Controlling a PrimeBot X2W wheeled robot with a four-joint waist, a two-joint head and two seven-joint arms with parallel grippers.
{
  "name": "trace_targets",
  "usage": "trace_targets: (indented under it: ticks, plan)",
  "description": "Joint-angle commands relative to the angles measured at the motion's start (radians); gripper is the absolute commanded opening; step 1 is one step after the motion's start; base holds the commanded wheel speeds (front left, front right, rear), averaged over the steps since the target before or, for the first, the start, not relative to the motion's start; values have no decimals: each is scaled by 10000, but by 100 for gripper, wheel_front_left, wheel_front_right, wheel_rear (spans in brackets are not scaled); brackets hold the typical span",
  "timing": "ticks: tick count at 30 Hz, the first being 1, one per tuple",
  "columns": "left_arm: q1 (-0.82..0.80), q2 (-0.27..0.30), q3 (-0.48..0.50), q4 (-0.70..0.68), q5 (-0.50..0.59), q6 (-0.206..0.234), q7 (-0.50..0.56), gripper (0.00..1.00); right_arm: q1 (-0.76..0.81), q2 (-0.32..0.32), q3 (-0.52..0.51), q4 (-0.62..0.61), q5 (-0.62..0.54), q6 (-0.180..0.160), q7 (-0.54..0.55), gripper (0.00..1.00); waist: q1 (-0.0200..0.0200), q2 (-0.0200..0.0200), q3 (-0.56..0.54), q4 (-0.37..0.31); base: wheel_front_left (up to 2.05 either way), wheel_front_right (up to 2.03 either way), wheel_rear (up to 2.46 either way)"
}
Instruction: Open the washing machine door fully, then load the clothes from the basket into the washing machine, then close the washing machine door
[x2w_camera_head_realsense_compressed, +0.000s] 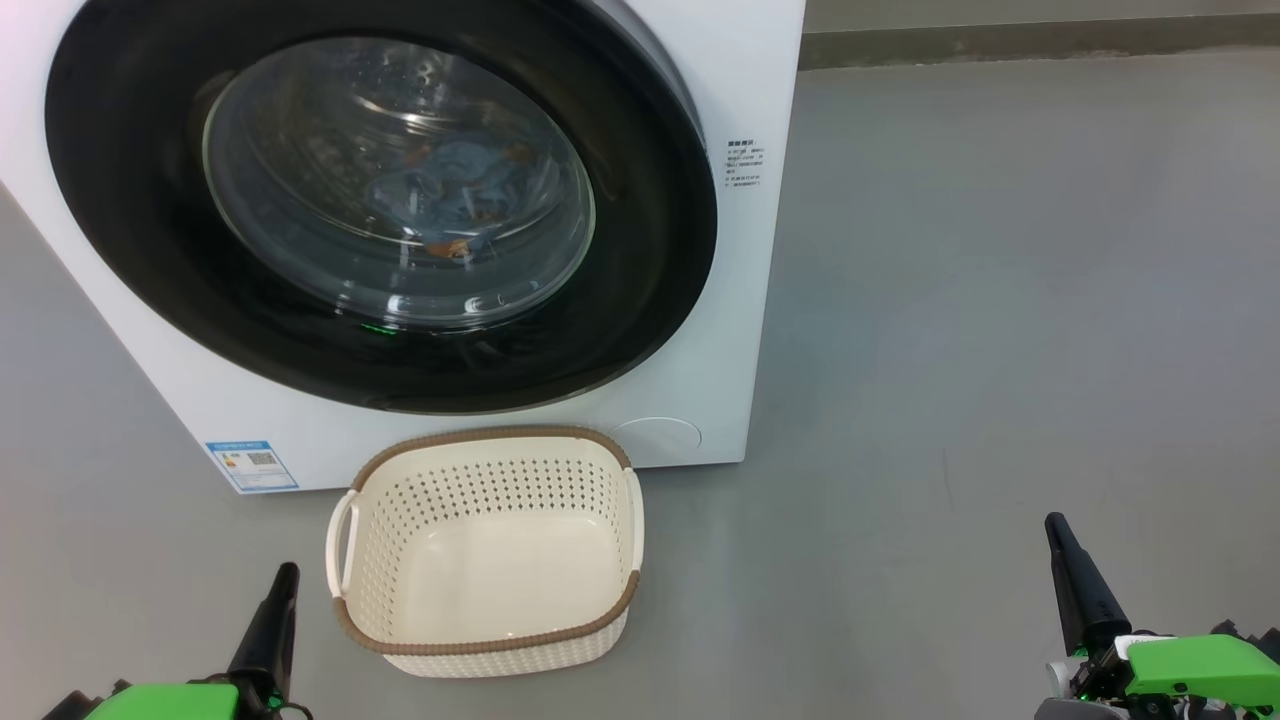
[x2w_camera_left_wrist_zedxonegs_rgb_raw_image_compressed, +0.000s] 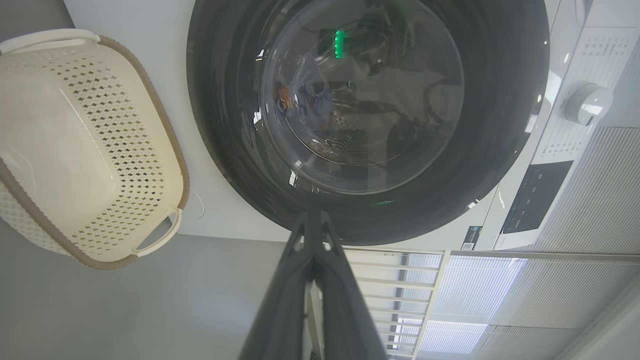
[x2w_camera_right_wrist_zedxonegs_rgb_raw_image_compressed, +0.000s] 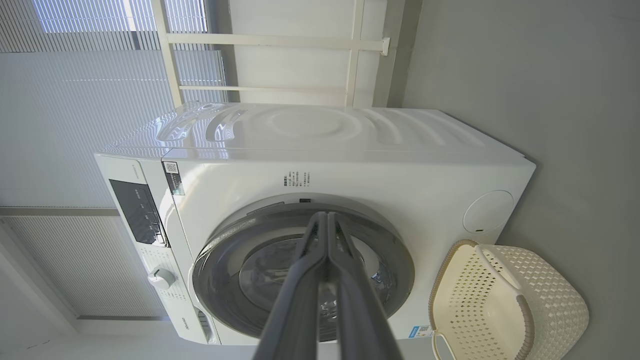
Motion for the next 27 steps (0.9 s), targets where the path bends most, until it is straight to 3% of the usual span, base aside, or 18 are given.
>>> trace_targets:
  ticks: [1,27]
  plan:
    - [-420,128,339,-191,85,-29,72,0,-410,-41,241,-246,110,16,77,0,0,0,0,0,0,0,0]
    - [-423,105,373,-190,113,-29,99,0,-410,-41,242,-246,111,16,77,0,0,0,0,0,0,0,0]
